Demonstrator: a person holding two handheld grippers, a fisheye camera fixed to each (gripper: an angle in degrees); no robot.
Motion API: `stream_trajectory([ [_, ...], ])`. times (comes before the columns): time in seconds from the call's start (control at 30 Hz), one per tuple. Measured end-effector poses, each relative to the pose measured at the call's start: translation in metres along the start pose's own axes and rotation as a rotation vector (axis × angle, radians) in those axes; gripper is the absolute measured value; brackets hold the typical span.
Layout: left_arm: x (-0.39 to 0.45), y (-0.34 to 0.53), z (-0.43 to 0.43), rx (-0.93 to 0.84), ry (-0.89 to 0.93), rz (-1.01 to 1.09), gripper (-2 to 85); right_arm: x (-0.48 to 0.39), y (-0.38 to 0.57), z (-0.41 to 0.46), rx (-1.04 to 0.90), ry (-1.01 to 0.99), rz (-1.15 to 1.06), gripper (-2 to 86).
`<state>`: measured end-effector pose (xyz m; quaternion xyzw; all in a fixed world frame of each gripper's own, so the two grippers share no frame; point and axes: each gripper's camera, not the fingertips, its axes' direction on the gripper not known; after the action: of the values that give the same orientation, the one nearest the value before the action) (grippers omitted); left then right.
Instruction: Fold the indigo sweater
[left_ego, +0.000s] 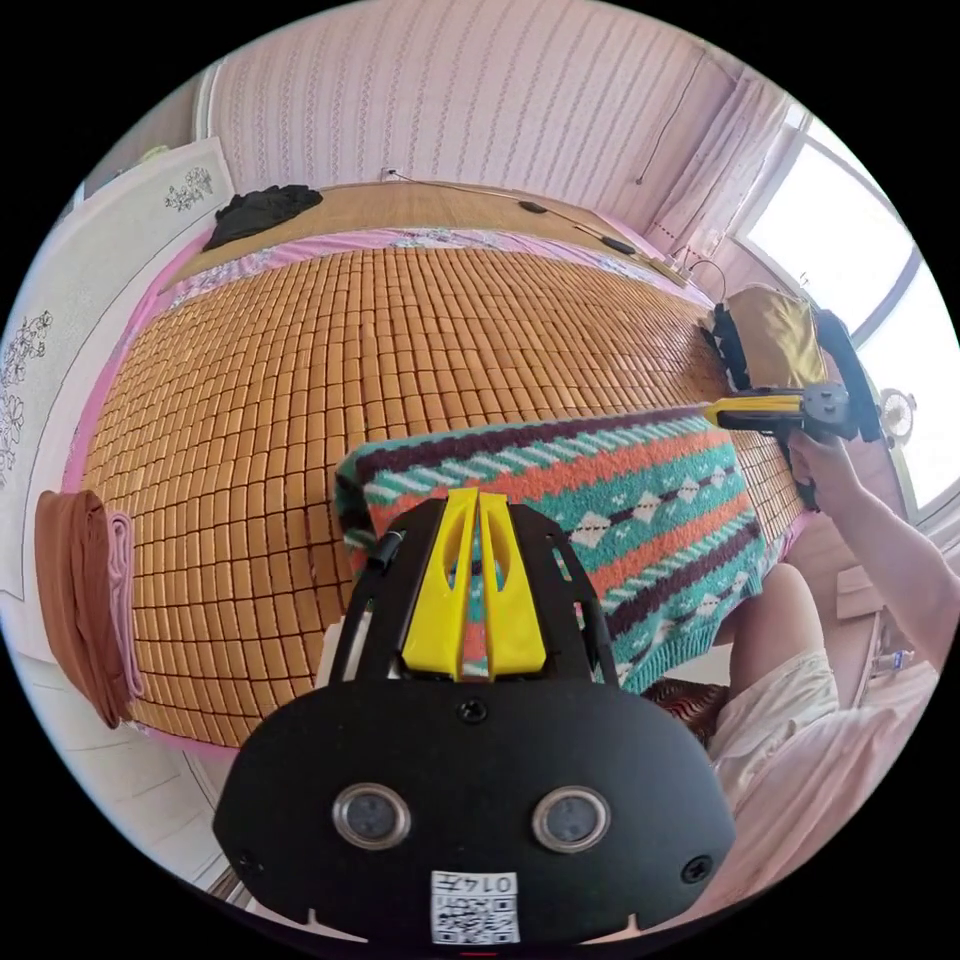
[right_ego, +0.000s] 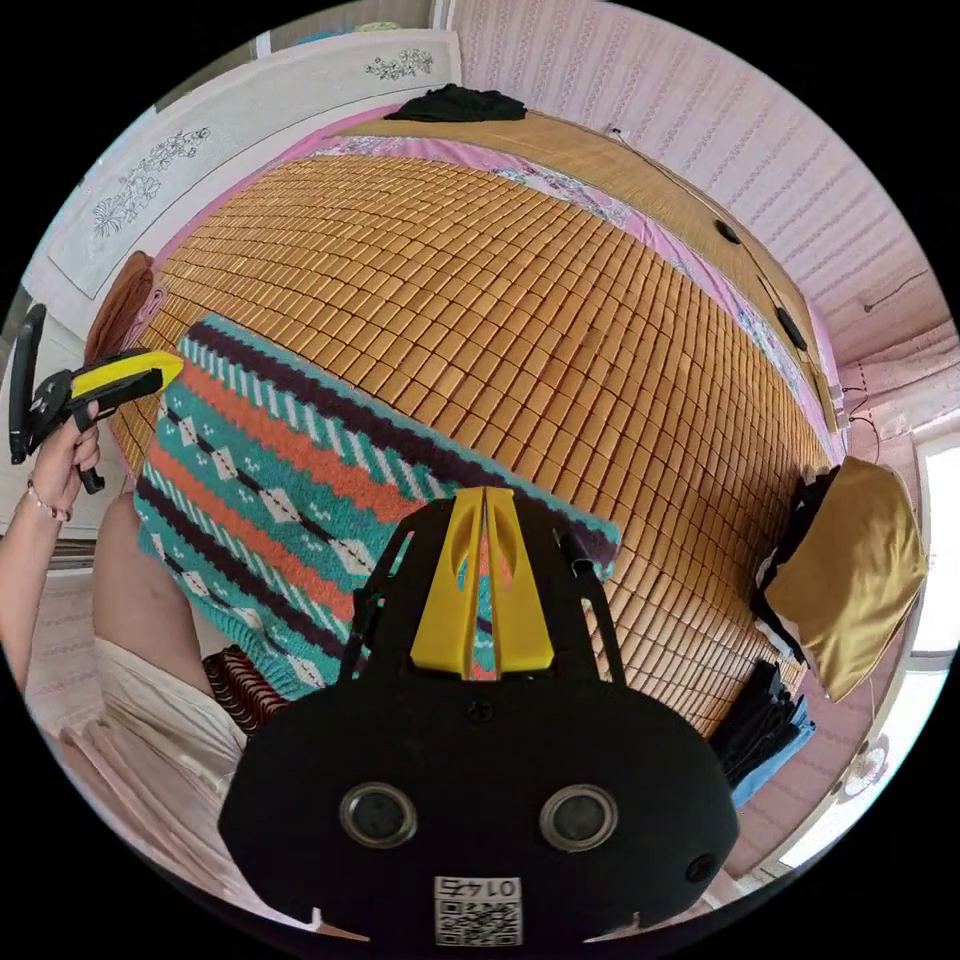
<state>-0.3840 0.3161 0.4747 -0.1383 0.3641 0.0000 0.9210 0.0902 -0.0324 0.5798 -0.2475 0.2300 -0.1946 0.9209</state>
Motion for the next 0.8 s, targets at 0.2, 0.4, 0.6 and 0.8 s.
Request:
stream_trajectory([
  [0.2, -0.003, -0.012, 0.091, -0.169, -0.038, -0.001, -1.0, -0.007, -0.036, 0.036, -0.020, -0.063, 0.106, -0.4],
  [0.4, 0.005, -0.010, 0.113, -0.159, -0.020, 0.027, -1.0, -0.042, -0.068, 0.041, -0.005, 0.058, 0.054, -0.5],
  [0.6, 0.041, -0.005, 0.111, -0.138, -0.136, 0.091, -1.0, -0.063, -0.086, 0.019, 0.067, 0.083, -0.064, -0.6],
  [0.8, 0.093, -0.005, 0.056, 0.080, -0.133, 0.290, -1.0, -0.095, -0.106, -0.030, 0.305, -0.152, -0.237, -0.8],
])
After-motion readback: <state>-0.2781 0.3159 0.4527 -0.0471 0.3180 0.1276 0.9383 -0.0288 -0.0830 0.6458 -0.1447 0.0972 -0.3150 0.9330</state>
